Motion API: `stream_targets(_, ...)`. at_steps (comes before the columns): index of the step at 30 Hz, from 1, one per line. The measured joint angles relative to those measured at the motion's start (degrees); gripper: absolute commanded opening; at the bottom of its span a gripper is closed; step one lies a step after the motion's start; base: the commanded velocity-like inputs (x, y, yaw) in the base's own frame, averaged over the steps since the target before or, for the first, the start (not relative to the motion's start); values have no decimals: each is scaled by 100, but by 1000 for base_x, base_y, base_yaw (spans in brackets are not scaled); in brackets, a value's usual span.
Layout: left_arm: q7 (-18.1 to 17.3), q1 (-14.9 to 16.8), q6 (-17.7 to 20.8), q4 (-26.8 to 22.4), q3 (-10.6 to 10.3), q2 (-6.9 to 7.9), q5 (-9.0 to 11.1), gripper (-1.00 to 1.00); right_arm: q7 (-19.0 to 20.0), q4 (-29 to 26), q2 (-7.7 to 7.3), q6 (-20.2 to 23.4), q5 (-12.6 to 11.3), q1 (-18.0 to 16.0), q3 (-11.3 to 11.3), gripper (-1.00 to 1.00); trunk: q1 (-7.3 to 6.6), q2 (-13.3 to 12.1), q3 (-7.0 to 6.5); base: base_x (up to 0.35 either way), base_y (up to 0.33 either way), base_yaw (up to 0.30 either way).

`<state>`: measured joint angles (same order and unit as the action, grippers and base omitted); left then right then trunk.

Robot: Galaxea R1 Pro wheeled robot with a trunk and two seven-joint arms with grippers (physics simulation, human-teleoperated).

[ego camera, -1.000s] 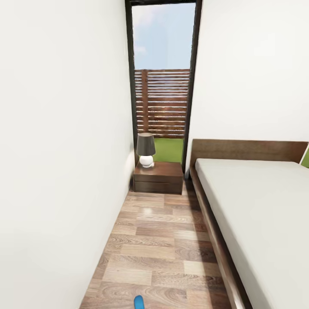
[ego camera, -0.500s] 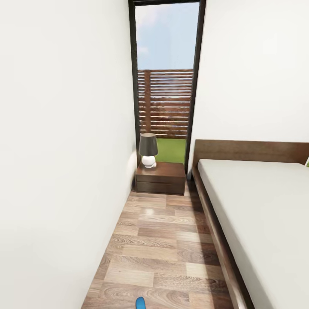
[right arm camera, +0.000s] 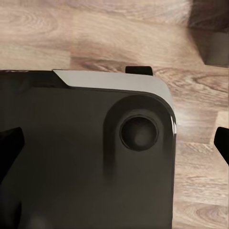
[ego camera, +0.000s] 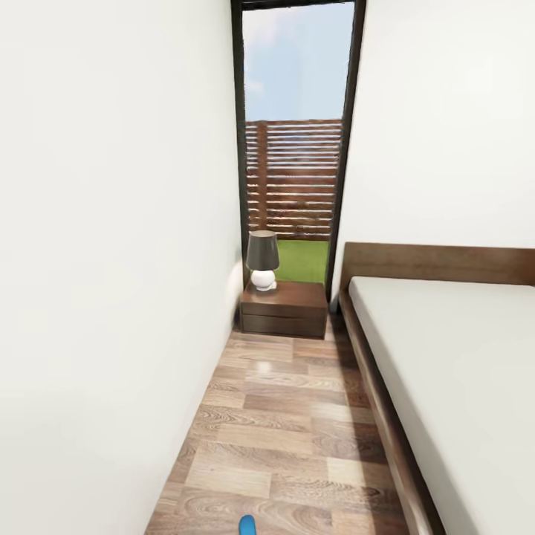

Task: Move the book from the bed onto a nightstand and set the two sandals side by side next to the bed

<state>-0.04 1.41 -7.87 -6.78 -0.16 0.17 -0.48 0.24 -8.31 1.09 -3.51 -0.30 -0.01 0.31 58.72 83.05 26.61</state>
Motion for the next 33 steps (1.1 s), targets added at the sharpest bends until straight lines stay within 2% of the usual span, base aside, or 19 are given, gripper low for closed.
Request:
stream_targets(8,-3,11,-2,-10,0,-7,-2,100,0,-10,5,3,3,1,4,100,0,0,0,84,0,108)
stream_targets(23,-3,14,-17,-12,0,-9,-6,100,0,-10,12,4,3,0,16,100,1,0,0,18,0,12)
stream_targets(33,-4,14,-19,-13,0,-8,-7,100,0,-10,13,0,-1,0,17,100,-1,1,0,178,0,1)
